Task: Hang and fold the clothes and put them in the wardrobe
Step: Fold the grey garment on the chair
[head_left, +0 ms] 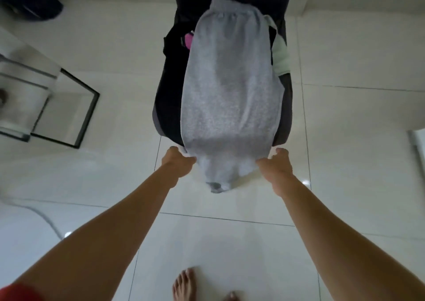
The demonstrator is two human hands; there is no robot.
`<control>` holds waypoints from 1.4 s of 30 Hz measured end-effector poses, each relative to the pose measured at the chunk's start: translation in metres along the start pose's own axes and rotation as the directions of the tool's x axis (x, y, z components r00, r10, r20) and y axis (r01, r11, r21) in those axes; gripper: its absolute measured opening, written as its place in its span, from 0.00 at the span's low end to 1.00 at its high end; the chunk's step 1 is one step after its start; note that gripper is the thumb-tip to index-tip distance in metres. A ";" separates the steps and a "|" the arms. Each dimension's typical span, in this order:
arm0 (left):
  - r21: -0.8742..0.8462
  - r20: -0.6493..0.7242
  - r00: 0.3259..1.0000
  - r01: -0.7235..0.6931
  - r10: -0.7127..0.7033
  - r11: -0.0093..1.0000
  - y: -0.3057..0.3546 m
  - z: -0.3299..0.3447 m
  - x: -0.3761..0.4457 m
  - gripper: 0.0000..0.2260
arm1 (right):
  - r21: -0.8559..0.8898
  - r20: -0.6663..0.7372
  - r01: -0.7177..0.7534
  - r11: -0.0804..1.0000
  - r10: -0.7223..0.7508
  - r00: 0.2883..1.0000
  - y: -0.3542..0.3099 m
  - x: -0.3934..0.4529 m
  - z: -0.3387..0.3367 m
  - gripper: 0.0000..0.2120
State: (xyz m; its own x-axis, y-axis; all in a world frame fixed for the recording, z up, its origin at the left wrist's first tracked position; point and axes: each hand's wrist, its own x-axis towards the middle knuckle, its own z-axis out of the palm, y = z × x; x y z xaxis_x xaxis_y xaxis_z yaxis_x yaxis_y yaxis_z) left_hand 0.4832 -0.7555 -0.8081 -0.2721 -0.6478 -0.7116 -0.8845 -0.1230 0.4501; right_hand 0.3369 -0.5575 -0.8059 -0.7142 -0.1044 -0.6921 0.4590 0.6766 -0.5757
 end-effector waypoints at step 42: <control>-0.401 0.484 0.853 0.018 0.195 0.916 -0.069 -0.097 -0.187 0.20 | 0.354 0.403 0.035 0.934 -0.187 0.896 0.049 -0.214 -0.063 0.20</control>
State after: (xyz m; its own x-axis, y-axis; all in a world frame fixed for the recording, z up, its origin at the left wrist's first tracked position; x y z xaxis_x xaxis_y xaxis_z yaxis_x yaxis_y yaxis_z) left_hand 0.6324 -0.6992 -0.6538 -0.5879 -0.2131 -0.7803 -0.6629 -0.4259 0.6158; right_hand 0.4791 -0.4556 -0.6584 -0.5127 -0.5135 -0.6881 0.5909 0.3704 -0.7167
